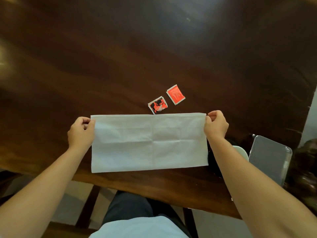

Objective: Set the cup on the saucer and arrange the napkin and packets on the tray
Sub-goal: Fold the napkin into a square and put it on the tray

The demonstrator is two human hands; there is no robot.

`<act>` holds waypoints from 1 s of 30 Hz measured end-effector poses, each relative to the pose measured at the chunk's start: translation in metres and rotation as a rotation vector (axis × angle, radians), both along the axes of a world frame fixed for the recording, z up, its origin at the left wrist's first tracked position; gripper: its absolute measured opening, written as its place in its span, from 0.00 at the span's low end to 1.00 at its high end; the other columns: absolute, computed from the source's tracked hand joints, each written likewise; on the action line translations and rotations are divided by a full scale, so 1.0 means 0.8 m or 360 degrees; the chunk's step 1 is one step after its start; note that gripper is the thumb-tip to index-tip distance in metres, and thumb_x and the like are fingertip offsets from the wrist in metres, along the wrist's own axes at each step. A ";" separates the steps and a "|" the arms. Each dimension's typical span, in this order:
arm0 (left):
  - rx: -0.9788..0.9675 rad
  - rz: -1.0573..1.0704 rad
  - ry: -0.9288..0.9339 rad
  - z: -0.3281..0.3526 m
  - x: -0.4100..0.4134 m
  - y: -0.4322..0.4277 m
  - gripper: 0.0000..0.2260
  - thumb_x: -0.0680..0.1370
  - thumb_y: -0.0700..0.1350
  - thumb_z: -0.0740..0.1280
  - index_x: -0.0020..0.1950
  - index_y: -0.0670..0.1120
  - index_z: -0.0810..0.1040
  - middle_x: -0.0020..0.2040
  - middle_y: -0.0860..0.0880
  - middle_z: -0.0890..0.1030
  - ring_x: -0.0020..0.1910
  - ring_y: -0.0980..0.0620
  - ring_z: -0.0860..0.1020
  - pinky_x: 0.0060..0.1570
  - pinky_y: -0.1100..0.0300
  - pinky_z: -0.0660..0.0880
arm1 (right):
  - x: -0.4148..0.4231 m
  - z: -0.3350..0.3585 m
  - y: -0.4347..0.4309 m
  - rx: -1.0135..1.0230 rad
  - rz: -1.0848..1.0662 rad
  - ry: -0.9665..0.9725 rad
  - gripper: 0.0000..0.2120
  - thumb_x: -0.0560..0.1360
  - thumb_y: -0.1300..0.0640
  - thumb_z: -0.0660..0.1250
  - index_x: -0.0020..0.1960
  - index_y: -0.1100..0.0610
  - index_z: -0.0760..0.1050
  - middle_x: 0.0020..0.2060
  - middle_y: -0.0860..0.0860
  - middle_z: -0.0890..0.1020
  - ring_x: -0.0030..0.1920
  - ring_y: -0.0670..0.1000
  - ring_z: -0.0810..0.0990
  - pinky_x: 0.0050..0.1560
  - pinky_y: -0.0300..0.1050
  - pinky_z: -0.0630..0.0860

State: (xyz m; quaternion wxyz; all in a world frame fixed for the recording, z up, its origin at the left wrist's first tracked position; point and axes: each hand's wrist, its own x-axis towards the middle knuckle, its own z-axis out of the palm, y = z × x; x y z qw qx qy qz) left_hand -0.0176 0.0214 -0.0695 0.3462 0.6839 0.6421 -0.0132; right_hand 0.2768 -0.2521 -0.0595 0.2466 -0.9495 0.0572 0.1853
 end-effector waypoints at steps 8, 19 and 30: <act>-0.0412 0.0102 0.0101 0.016 -0.073 -0.062 0.13 0.78 0.57 0.68 0.54 0.49 0.76 0.52 0.47 0.81 0.51 0.42 0.80 0.51 0.42 0.81 | -0.072 0.026 -0.048 -0.0218 0.0377 0.0445 0.22 0.76 0.60 0.66 0.70 0.59 0.67 0.61 0.58 0.77 0.60 0.61 0.77 0.54 0.53 0.75; -0.0344 0.0231 0.0195 0.022 -0.120 -0.128 0.06 0.75 0.43 0.75 0.45 0.44 0.79 0.46 0.43 0.84 0.42 0.46 0.83 0.48 0.48 0.83 | -0.191 0.051 -0.072 -0.0202 0.0925 0.0081 0.17 0.76 0.61 0.64 0.63 0.56 0.67 0.63 0.54 0.69 0.57 0.56 0.74 0.53 0.52 0.78; -0.0405 0.0715 0.0012 0.018 -0.113 -0.143 0.13 0.74 0.33 0.75 0.55 0.42 0.77 0.50 0.41 0.80 0.43 0.46 0.83 0.45 0.54 0.83 | -0.336 0.009 -0.011 -0.0279 0.2167 0.0353 0.34 0.83 0.44 0.52 0.81 0.56 0.42 0.81 0.55 0.41 0.79 0.60 0.37 0.78 0.61 0.44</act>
